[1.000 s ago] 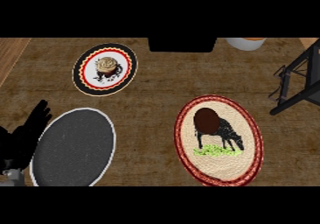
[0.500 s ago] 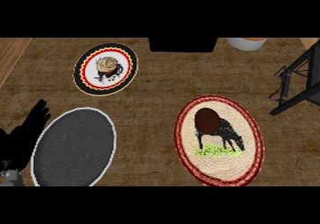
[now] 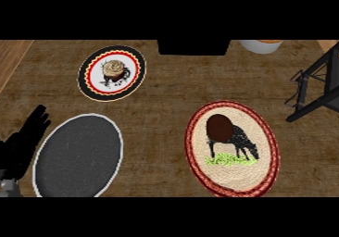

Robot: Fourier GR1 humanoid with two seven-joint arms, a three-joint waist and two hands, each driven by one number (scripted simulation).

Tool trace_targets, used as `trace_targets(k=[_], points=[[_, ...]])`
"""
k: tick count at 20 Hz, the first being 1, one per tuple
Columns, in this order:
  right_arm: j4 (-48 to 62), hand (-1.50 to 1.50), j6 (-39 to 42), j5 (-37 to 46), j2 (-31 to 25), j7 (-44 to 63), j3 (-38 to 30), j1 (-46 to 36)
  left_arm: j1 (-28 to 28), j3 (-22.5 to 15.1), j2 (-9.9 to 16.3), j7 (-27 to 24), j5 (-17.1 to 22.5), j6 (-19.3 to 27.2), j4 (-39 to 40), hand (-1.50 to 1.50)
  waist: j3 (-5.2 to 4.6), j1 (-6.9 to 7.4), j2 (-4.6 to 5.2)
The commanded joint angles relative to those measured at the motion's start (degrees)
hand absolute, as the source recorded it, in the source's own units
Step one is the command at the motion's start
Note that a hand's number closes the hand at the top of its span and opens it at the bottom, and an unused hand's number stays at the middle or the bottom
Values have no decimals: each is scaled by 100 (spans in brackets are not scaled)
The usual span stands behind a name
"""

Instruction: Pick the can from the placemat and place it in the tiered shelf

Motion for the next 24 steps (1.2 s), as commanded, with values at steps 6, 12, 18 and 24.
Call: trace_targets(k=[6,12,18,24], points=[[715,-150,-267,-174,99,-860,-269,-315,-123,56,9,99,-43,-63,84,0,8,-57,-8],[731,-150,255,-998,119,-266,-795,-769,-148,-193,-387,209,-362,421,-48,0,5,-108,-29],[1000,-150,618,-1829,-145,-415,-1632,-635,62,89,-88,81,-64,-21,-31,0,9,-115,-25],[822,-150,1171,-2652,-730,-114,-2658,-259,269,117,-139,-278,-117,-78,122,0,4,-217,-48]])
